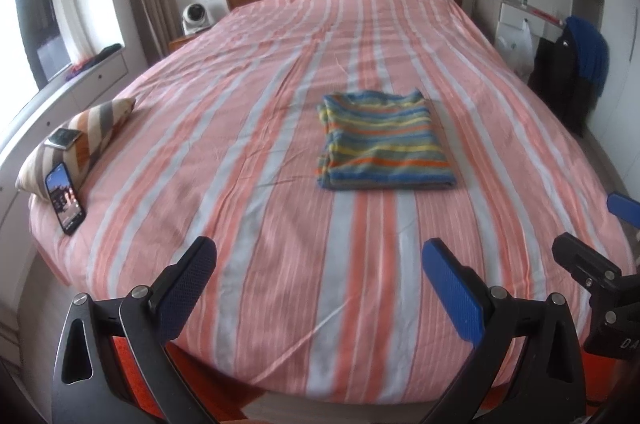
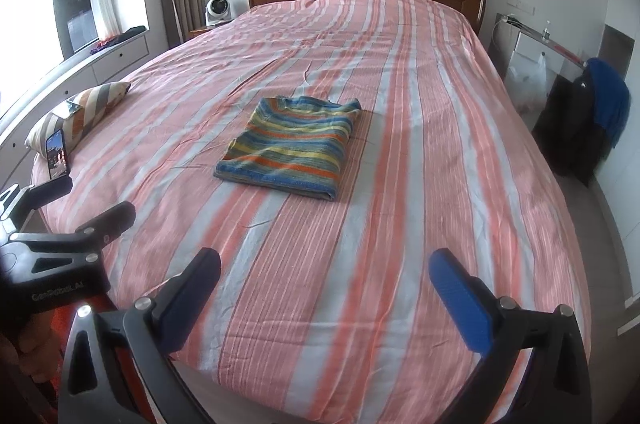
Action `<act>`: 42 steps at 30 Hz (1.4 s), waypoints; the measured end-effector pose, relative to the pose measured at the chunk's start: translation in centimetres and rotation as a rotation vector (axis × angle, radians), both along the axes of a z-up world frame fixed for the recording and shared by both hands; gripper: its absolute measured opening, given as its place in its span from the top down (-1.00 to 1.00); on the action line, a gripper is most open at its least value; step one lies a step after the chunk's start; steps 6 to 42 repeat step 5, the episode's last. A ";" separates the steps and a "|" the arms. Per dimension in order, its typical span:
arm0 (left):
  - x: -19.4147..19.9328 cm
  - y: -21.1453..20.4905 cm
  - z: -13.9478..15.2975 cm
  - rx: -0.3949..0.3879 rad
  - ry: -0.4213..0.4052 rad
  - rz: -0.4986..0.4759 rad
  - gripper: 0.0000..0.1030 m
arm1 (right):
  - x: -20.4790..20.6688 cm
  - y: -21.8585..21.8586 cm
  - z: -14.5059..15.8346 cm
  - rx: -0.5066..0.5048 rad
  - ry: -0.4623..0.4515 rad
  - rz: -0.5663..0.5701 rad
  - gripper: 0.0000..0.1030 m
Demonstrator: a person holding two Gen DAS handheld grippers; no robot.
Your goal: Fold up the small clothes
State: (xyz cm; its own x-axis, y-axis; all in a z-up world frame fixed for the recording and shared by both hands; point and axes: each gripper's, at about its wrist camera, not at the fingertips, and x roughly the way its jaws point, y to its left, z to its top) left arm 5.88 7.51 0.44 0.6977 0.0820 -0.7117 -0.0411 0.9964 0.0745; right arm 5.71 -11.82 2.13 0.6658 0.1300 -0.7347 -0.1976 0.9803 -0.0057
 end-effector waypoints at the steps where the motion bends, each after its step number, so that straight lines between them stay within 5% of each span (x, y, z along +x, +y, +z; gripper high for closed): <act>1: 0.0 -0.1 0.0 0.003 -0.003 0.005 -0.99 | 0.0 -0.1 0.0 0.002 -0.001 -0.001 -0.99; 42: -0.3 -0.5 0.0 0.030 -0.021 0.006 -0.99 | 0.1 -0.2 0.1 0.006 -0.002 0.001 -0.99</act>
